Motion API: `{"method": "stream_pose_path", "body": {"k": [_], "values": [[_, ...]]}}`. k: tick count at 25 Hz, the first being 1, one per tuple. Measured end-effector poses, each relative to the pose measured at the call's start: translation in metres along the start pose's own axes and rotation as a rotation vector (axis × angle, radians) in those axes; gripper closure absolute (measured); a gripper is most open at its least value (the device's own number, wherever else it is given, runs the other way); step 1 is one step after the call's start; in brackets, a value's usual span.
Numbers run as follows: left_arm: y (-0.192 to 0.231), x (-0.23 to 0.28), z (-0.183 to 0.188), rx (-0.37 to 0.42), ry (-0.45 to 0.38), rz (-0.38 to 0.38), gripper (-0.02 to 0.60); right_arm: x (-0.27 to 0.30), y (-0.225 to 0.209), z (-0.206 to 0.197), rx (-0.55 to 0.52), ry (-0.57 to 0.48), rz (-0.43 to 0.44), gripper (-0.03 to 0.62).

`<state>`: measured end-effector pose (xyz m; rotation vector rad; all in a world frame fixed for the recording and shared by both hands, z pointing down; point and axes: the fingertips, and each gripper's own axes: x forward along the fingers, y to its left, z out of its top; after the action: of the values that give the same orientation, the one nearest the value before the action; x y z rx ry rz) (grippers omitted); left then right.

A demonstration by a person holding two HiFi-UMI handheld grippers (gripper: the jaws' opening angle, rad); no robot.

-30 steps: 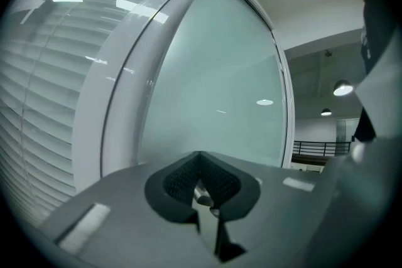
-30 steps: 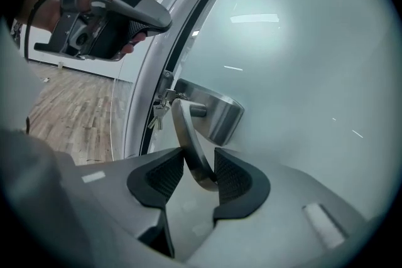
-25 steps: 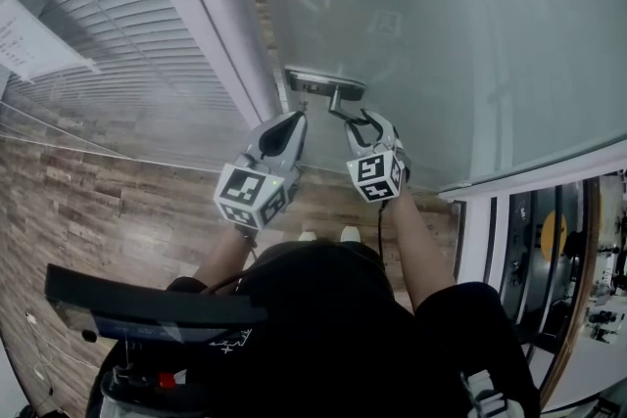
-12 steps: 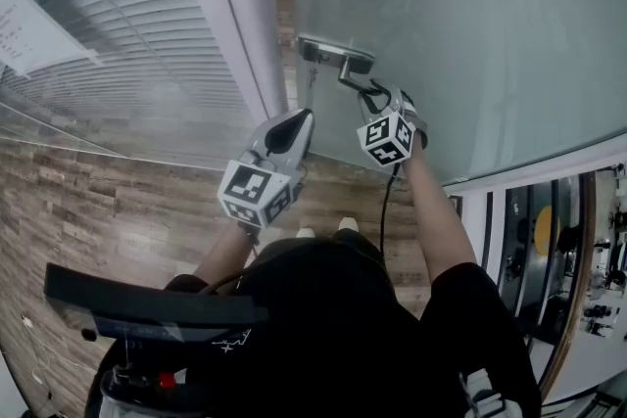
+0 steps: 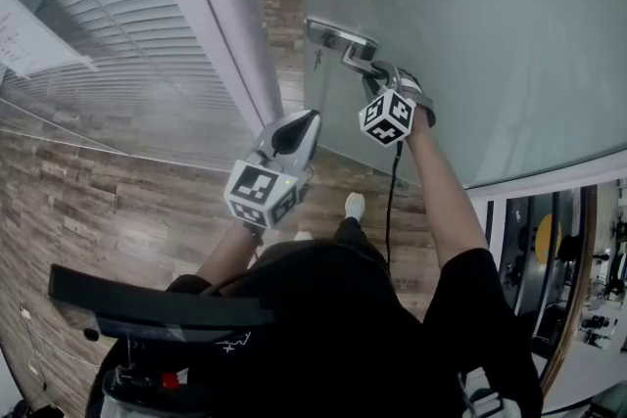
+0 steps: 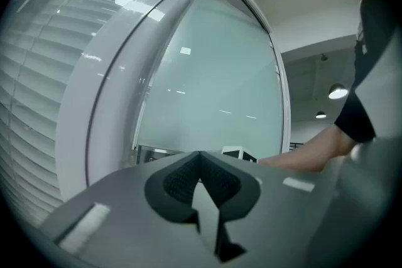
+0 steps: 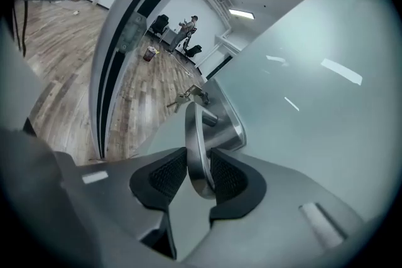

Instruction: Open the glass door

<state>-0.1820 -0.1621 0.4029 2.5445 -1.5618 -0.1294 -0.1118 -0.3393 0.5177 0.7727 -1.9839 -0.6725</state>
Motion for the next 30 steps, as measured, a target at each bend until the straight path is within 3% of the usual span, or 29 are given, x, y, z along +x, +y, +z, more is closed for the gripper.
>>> {"method": "stream_pose_path", "body": {"k": [9, 16, 30], "values": [[0.012, 0.05, -0.003, 0.009, 0.004, 0.038, 0.581, 0.035, -0.01, -0.004, -0.148, 0.018, 0.044, 0.497], [0.021, 0.087, 0.003, 0.003, 0.007, 0.05, 0.581, 0.055, -0.023, -0.001, -0.123, 0.017, 0.111, 0.502], [0.032, 0.165, 0.017, 0.022, 0.003, 0.154, 0.581, 0.085, -0.08, -0.011, -0.113, -0.058, 0.007, 0.491]]}}
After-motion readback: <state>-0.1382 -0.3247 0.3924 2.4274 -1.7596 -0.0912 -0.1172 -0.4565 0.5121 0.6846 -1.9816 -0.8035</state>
